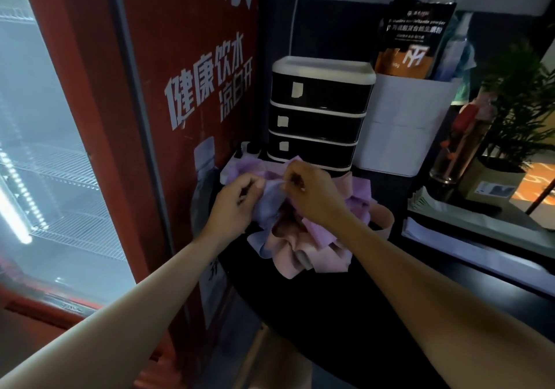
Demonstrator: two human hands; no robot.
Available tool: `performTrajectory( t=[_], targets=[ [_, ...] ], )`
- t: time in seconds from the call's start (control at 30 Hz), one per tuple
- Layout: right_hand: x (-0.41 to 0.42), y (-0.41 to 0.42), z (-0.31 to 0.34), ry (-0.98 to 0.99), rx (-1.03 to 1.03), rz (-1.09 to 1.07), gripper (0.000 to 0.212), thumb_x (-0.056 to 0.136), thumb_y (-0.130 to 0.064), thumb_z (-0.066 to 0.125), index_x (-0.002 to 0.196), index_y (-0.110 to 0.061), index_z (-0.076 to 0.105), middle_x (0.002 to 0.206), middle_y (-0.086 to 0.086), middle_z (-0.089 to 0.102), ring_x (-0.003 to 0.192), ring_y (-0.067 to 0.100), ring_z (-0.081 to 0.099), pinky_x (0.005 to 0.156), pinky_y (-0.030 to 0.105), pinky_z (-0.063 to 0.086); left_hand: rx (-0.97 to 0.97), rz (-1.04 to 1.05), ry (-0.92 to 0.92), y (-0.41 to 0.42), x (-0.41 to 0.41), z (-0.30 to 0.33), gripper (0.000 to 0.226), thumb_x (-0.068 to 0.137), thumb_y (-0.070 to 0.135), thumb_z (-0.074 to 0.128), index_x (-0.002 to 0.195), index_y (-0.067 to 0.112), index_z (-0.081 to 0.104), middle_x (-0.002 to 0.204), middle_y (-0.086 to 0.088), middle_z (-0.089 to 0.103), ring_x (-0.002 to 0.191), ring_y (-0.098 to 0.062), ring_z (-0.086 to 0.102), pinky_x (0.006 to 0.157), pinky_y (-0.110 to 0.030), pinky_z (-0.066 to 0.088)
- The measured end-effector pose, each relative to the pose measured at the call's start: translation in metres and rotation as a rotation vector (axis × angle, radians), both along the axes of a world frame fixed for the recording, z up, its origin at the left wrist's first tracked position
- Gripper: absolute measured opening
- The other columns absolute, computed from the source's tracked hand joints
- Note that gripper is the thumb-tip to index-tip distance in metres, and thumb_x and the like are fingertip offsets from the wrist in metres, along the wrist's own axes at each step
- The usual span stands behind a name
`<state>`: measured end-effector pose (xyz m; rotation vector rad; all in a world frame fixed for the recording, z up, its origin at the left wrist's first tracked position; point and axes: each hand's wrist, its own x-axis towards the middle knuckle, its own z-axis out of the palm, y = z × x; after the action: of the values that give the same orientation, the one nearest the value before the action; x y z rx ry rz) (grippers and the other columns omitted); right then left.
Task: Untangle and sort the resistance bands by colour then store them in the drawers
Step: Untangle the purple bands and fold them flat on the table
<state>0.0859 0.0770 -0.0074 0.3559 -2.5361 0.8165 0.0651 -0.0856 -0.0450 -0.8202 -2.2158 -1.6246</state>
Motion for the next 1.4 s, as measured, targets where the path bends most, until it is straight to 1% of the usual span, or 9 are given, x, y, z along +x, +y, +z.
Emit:
performTrajectory(
  t=[0.17,0.33,0.5,0.6,0.9,1.1,1.2,1.3,1.4],
  targets=[
    [-0.007,0.025,0.027,0.118,-0.238,-0.144,0.011,0.094,-0.009,0.051,0.085,-0.012,0.046,0.065,-0.007,0.045,0.054,0.004,0.040,0.052,0.009,0.038,0.063,0.007,-0.099,0.017,-0.009,0.009,0.028,0.100,0.012,0.040,0.076,0.016,0.054,0.068,0.011,0.049,0.061,0.010,0.048,0.065,-0.009,0.037],
    [-0.009,0.053,0.048,0.186,-0.335,-0.236,0.015,0.093,-0.008,0.050,0.080,-0.011,0.044,0.066,-0.002,0.045,0.063,0.016,0.045,0.060,0.030,0.048,0.070,0.015,-0.085,0.034,-0.017,0.003,0.016,0.096,0.004,0.048,0.099,0.009,0.062,0.087,0.010,0.060,0.077,0.017,0.055,0.075,-0.003,0.039],
    [-0.001,0.076,0.062,0.347,-0.366,-0.280,0.011,0.092,-0.004,0.049,0.082,-0.006,0.047,0.077,0.017,0.054,0.068,0.024,0.051,0.060,0.033,0.046,0.051,0.079,-0.148,0.048,-0.024,0.007,0.039,0.094,0.003,0.049,0.069,0.032,0.060,0.069,0.011,0.059,0.065,0.004,0.055,0.071,-0.011,0.039],
    [0.004,0.089,0.073,0.419,-0.424,-0.294,0.013,0.092,-0.002,0.049,0.083,-0.011,0.045,0.072,0.002,0.051,0.067,0.023,0.051,0.058,0.038,0.047,-0.187,0.184,-0.042,0.056,-0.026,0.017,0.027,0.092,0.009,0.053,0.079,0.033,0.054,0.081,0.005,0.058,0.076,-0.009,0.051,0.066,-0.010,0.038],
    [0.022,0.116,0.094,0.401,-0.503,-0.366,0.007,0.093,-0.009,0.050,0.087,-0.012,0.050,0.071,-0.009,0.049,0.068,0.010,0.049,0.065,0.031,0.048,-0.217,0.111,-0.060,0.092,-0.013,0.037,0.019,0.088,0.003,0.057,0.105,0.006,0.064,0.093,-0.001,0.060,0.086,-0.015,0.055,0.078,-0.026,0.043],
    [0.038,0.132,0.101,0.433,-0.471,-0.412,0.004,0.093,-0.009,0.051,0.091,-0.005,0.053,0.072,-0.011,0.047,0.066,0.006,0.047,0.064,0.028,0.046,-0.112,-0.102,-0.025,0.121,0.011,0.051,0.018,0.096,0.019,0.050,0.079,0.018,0.058,0.073,0.008,0.055,0.065,0.001,0.050,0.065,-0.022,0.038],
    [0.045,0.139,0.109,0.468,-0.508,-0.426,0.005,0.093,-0.009,0.052,0.088,-0.008,0.053,0.071,-0.008,0.049,0.064,0.008,0.048,0.063,0.029,0.048,-0.206,-0.204,-0.067,0.131,0.018,0.053,0.023,0.086,0.037,0.063,0.098,0.018,0.061,0.091,0.006,0.060,0.080,-0.005,0.056,0.070,-0.020,0.042],
    [0.051,0.149,0.112,0.479,-0.518,-0.460,0.006,0.092,-0.009,0.052,0.086,-0.010,0.052,0.069,-0.007,0.049,0.062,0.008,0.048,0.064,0.031,0.050,-0.221,-0.160,0.070,0.143,0.018,0.052,0.008,0.086,0.022,0.063,0.080,0.025,0.059,0.076,0.012,0.059,0.071,0.004,0.054,0.066,-0.020,0.039],
    [0.060,0.164,0.109,0.486,-0.496,-0.525,0.009,0.092,-0.009,0.052,0.083,-0.011,0.049,0.070,-0.007,0.047,0.062,0.005,0.044,0.056,0.011,0.038,-0.143,-0.160,0.027,0.151,0.018,0.060,0.026,0.090,0.011,0.058,0.069,0.024,0.052,0.061,0.012,0.049,0.053,0.006,0.047,0.055,-0.011,0.035]
  ],
)
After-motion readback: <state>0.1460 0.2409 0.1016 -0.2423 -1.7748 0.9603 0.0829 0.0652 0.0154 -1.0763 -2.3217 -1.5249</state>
